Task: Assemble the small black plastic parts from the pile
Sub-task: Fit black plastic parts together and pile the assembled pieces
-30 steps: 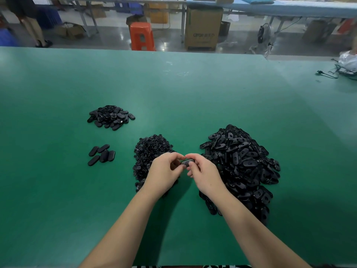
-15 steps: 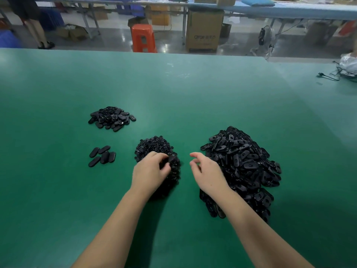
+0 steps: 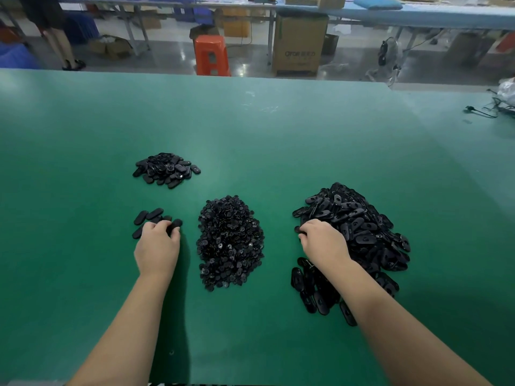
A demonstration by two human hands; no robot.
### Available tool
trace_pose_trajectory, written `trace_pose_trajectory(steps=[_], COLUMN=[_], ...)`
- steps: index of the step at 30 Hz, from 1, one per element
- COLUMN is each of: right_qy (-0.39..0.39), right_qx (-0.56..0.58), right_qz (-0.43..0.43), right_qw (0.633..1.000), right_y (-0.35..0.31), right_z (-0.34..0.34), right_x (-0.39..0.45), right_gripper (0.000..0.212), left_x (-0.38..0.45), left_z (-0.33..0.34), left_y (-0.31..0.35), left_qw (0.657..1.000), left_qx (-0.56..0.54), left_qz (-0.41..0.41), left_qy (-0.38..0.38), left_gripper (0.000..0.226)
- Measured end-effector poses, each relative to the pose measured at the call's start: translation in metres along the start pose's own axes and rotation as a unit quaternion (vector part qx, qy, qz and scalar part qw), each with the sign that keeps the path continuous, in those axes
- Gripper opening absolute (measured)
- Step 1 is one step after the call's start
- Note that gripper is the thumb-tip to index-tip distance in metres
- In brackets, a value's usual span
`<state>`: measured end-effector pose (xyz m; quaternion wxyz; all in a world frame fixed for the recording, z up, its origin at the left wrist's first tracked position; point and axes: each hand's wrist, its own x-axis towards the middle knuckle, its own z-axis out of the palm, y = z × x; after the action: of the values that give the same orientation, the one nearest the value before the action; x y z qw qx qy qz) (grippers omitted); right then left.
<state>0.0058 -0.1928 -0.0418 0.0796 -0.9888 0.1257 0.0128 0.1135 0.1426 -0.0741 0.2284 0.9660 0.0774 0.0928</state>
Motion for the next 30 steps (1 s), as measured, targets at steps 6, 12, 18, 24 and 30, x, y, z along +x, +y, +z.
trace_pose_trajectory(steps=[6, 12, 18, 24, 30], right_qy=[0.016, 0.004, 0.014, 0.026, 0.022], right_qx=[0.01, 0.032, 0.047, 0.042, 0.023], right_qz=[0.021, 0.031, 0.048, 0.054, 0.042], right_qw=[1.0, 0.999, 0.998, 0.997, 0.999], right_y=[0.0, 0.0, -0.003, -0.006, -0.005], right_z=[0.001, 0.001, 0.002, 0.003, 0.001], right_x=[-0.001, -0.001, -0.002, -0.003, -0.003], right_gripper=[0.028, 0.035, 0.03, 0.026, 0.019], left_x=[0.007, -0.005, -0.007, -0.005, -0.004], left_z=[0.002, 0.006, 0.006, 0.007, 0.009], left_y=[0.006, 0.01, 0.016, 0.016, 0.014], left_qw=[0.999, 0.999, 0.994, 0.994, 0.993], left_qx=[0.011, 0.007, 0.042, 0.052, 0.052], left_qz=[-0.027, 0.023, 0.096, 0.095, 0.104], left_qy=[0.017, 0.047, 0.021, 0.017, 0.021], left_gripper=[0.024, 0.028, 0.02, 0.019, 0.019])
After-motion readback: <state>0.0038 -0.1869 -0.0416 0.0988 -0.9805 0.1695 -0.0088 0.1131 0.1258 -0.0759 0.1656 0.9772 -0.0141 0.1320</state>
